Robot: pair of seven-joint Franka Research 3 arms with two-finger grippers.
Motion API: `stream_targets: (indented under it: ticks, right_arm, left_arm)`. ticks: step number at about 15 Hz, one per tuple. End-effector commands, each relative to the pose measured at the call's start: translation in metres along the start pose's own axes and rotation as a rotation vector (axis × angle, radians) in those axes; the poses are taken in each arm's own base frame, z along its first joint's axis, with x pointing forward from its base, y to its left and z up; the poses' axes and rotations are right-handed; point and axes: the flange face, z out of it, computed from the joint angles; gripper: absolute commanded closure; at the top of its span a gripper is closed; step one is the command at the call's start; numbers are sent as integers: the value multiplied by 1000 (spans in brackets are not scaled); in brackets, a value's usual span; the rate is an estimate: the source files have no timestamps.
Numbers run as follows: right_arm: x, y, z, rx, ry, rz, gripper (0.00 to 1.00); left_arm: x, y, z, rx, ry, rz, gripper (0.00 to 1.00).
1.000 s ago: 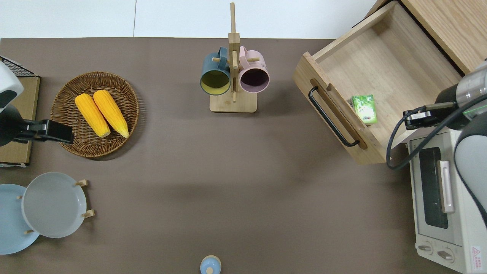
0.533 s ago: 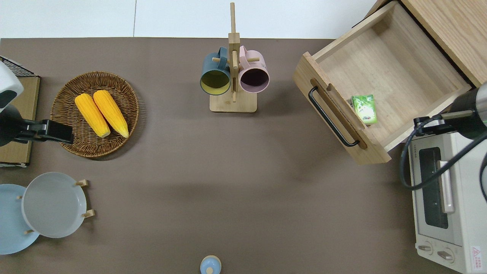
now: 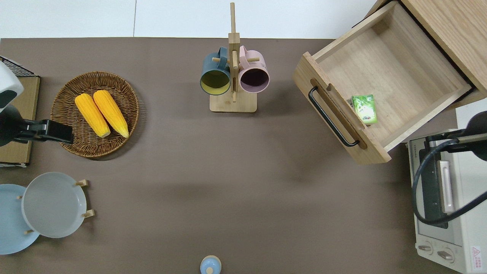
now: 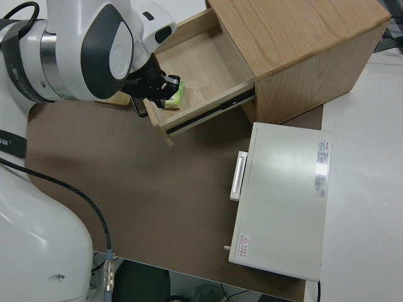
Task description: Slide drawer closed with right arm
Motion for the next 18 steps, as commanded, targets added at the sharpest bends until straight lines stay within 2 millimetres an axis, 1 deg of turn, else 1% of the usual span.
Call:
stream_targets:
  ticks: [1, 2, 3, 4, 5, 7, 8, 11, 12, 13, 14, 16, 18]
  right_arm:
    - [-16, -6, 7, 20, 14, 25, 1000]
    - [-16, -8, 7, 19, 14, 50, 1000]
    - [-17, -26, 6, 18, 14, 44, 1000]
    - [-17, -39, 5, 17, 15, 51, 1000]
    - [-17, -48, 4, 18, 18, 73, 1000]
    - [-19, -77, 4, 11, 19, 110, 1000]
    - [-19, -90, 1, 11, 28, 127, 1000]
    - [-16, -129, -1, 20, 36, 184, 1000]
    - [-13, -140, 5, 17, 26, 208, 1000]
    - [-13, -156, 11, 13, 18, 222, 1000]
    - [-9, -168, 14, 17, 21, 244, 1000]
    - [6, -186, 26, 13, 13, 296, 1000]
    - [26, -197, 40, 7, 4, 337, 1000]
  left_arm:
    - [-3, 2, -5, 18, -6, -5, 7]
    - [-3, 2, -5, 18, -6, -5, 7]
    - [-3, 2, -5, 18, -6, -5, 7]
    - [-3, 2, -5, 18, -6, -5, 7]
    - [-3, 1, -6, 18, -4, -6, 7]
    - [-3, 2, -6, 18, -4, -5, 7]
    - [-3, 2, -5, 18, -6, -5, 7]
    - [-3, 2, -5, 18, -6, -5, 7]
    - [-3, 2, -5, 18, -6, -5, 7]
    - [-3, 2, -5, 18, -6, -5, 7]
    - [-3, 2, -5, 18, -6, -5, 7]
    - [-3, 2, -5, 18, -6, -5, 7]
    - [-3, 2, -5, 18, -6, -5, 7]
